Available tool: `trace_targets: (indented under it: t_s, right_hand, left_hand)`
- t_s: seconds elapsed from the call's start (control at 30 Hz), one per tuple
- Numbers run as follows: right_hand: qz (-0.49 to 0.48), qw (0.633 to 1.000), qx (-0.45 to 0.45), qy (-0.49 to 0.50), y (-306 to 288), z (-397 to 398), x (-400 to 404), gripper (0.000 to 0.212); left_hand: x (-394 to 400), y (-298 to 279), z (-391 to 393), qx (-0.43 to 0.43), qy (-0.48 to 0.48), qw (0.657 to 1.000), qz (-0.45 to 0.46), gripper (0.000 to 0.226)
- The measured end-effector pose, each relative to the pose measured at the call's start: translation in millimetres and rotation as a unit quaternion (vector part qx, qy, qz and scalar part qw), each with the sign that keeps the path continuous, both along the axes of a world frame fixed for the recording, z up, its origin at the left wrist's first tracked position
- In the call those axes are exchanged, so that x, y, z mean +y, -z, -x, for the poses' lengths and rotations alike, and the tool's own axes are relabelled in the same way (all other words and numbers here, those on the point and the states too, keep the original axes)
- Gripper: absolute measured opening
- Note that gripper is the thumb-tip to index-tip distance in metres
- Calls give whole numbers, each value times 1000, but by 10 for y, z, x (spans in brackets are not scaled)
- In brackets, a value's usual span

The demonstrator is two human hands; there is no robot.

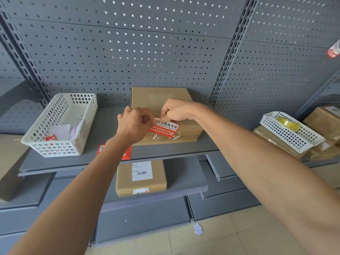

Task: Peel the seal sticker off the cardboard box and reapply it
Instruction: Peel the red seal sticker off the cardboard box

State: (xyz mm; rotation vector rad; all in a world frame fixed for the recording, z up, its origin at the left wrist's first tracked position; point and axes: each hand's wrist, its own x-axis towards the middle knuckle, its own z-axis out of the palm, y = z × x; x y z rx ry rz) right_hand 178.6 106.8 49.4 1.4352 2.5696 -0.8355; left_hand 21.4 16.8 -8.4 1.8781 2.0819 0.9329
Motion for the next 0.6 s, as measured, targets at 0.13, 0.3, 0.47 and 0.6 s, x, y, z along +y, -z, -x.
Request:
trace_targets:
  t_s: [0.13,0.3,0.47,0.6]
  right_hand:
    - [2,1000,-1,-10,24,-7,36,14]
    - [4,1000,-6,-14,35,-36,31,16]
    - [8,1000,5,-17,12,-22,-3,13]
    - [10,1000,5,-23,-29,-46,-26,13]
  left_hand:
    - [-22,-16,-1,0,-3,1000,1,12]
    - [11,29,-6,-5,7,1000,-8,12]
    - [13,60,19,1,8,1000,-21,14]
    - [32,73,15,0,3,1000,-22,15]
